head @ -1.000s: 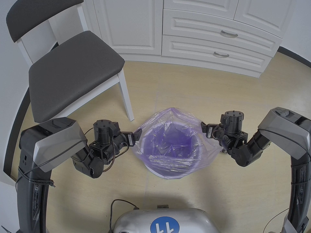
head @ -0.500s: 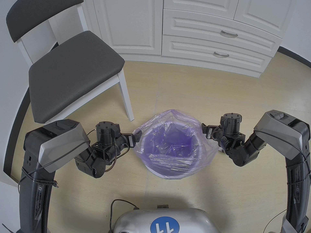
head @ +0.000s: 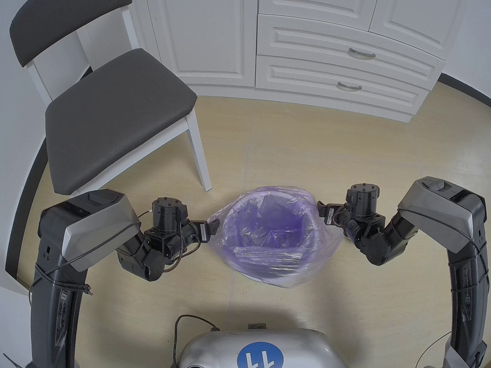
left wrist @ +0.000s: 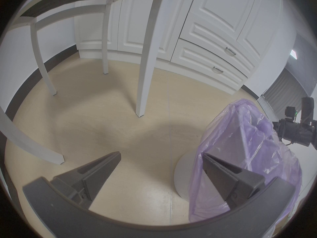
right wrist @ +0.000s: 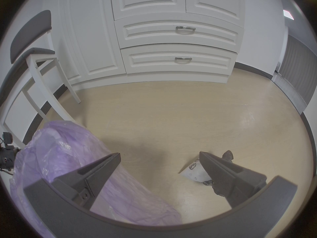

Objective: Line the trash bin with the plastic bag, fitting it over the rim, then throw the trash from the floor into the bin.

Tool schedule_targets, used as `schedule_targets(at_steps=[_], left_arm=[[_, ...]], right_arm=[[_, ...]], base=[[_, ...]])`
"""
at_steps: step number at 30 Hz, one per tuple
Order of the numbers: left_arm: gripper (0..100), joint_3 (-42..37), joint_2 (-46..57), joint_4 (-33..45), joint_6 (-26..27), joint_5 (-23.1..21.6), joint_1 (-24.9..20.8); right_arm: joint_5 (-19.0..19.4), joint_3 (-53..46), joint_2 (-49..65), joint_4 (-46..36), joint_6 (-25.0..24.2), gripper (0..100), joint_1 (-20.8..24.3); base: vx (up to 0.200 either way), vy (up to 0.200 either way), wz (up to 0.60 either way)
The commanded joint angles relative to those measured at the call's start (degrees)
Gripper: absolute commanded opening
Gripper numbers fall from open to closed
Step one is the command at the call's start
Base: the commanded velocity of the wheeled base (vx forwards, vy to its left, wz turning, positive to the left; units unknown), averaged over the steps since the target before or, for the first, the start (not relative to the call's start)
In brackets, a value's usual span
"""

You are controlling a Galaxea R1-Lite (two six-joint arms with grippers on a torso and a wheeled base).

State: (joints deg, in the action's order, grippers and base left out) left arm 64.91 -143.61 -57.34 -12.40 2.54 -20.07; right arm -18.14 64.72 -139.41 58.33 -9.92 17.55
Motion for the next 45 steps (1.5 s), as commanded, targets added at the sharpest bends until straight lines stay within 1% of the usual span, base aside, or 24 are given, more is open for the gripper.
schedule_targets(at_steps=[1,11,15,18,22,25,29,35,36,41,42,43,45], left_arm=[[100,-0.4,0.3,1.7,0.0,0.0,0.0],[100,-1.1,0.4,6.2,0.6,-0.6,1.3],[100,-2.4,0.8,7.5,1.9,-1.1,1.6],[100,-3.9,2.2,7.7,3.3,-2.7,2.0],[100,-5.7,3.9,7.6,3.6,-4.5,2.4],[100,-8.0,6.9,7.8,4.3,-6.0,2.7],[100,-12.1,11.7,7.9,7.6,-9.4,3.8],[100,-13.1,13.6,7.9,7.9,-9.7,3.9],[100,-13.7,13.9,7.7,8.0,-9.7,3.8],[100,-14.4,14.8,7.5,8.3,-9.7,3.4],[100,-14.4,14.8,7.5,8.3,-9.7,3.4],[100,-15.1,15.4,7.1,8.3,-9.7,2.8],[100,-15.3,16.1,7.0,8.3,-9.6,2.2]], right_arm=[[0.0,-0.3,-0.5,-0.2,0.1,100,-0.1],[0.1,-0.6,-1.7,-1.2,0.5,100,-0.8],[0.5,-1.6,-1.8,-1.2,1.1,100,-1.0],[1.0,-2.3,-1.6,-1.1,2.1,100,-1.1],[1.0,-2.5,-0.4,-0.3,2.0,100,-1.1],[1.0,-5.2,3.7,-0.4,2.1,100,-0.9],[1.0,-9.6,10.1,-0.9,2.3,100,-0.2],[1.0,-14.2,13.6,-0.1,5.0,100,1.5],[1.0,-15.9,14.3,-0.1,5.9,100,2.6],[1.0,-18.0,16.0,0.1,6.1,100,5.6],[1.0,-18.0,16.0,0.1,6.1,100,5.6],[0.5,-18.6,16.6,1.4,5.8,100,7.7],[0.2,-19.6,16.8,3.5,5.7,100,9.8]], base=[[0.000,0.000,0.00],[0.000,0.000,0.00],[0.000,0.000,0.00],[0.000,0.000,0.00],[0.000,0.000,0.00],[0.000,0.000,0.00],[0.000,0.000,0.00],[0.000,0.000,0.00],[0.000,0.000,0.00],[0.000,0.000,0.00],[0.000,0.000,0.00],[0.000,0.000,0.00],[0.000,0.000,0.00]])
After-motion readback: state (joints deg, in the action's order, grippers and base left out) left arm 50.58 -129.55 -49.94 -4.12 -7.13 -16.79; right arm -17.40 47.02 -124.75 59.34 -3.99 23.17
